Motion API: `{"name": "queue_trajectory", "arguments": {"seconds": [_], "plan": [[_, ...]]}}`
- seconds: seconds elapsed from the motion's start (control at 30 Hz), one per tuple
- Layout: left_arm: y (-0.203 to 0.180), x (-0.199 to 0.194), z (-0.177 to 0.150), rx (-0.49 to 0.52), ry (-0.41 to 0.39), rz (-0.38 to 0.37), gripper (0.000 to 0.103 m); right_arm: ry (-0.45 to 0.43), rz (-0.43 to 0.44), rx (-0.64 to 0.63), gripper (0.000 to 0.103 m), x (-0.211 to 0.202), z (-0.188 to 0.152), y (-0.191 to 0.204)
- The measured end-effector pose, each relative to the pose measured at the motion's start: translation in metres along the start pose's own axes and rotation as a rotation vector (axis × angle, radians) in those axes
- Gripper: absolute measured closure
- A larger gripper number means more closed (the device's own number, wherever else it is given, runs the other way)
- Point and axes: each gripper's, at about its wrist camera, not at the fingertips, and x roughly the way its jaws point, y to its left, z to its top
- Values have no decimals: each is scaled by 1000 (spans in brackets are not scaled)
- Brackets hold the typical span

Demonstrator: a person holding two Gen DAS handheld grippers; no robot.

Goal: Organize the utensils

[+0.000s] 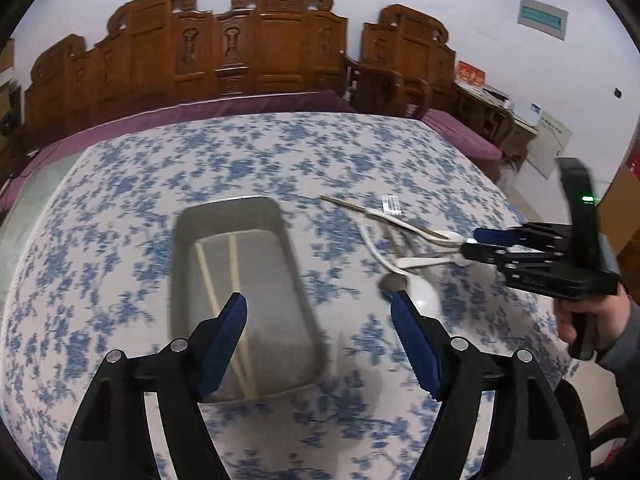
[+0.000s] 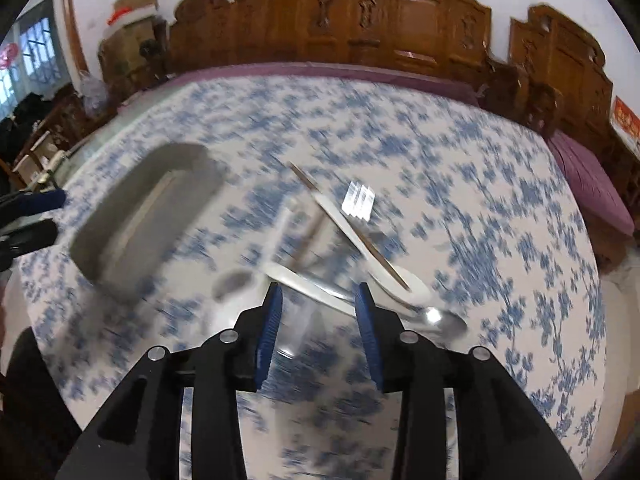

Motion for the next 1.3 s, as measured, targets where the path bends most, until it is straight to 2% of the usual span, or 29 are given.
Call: {"name": "queue_trajectory", "arguments": {"seconds": [0.23, 0.47, 0.77, 0.97, 1.07, 1.2, 1.23, 1.3], "plan": [[-28, 7, -10, 26, 25, -38, 32, 92, -17, -32, 63, 31, -14, -18], [-39, 13, -16, 50, 49, -44, 32, 145, -21, -91, 63, 47, -8, -12], [-41, 16, -20, 61, 70, -39, 32, 181, -16, -59, 63, 62, -6, -23], [-43, 19, -19, 60, 79, -42, 32, 174, -29, -106, 61, 66, -5, -18], [-46, 24, -19, 56, 87, -49, 32, 187, -30, -132, 66, 64, -7, -14], [-53, 33, -19, 69, 99, -50, 32, 206, -18, -141, 86, 58, -13, -14], [-55, 36, -19, 70, 104, -53, 32, 213, 2, -136, 87, 55, -15, -15], [-58, 40, -19, 69, 112, -60, 32, 220, 19, -144, 100, 51, -20, -14]]}}
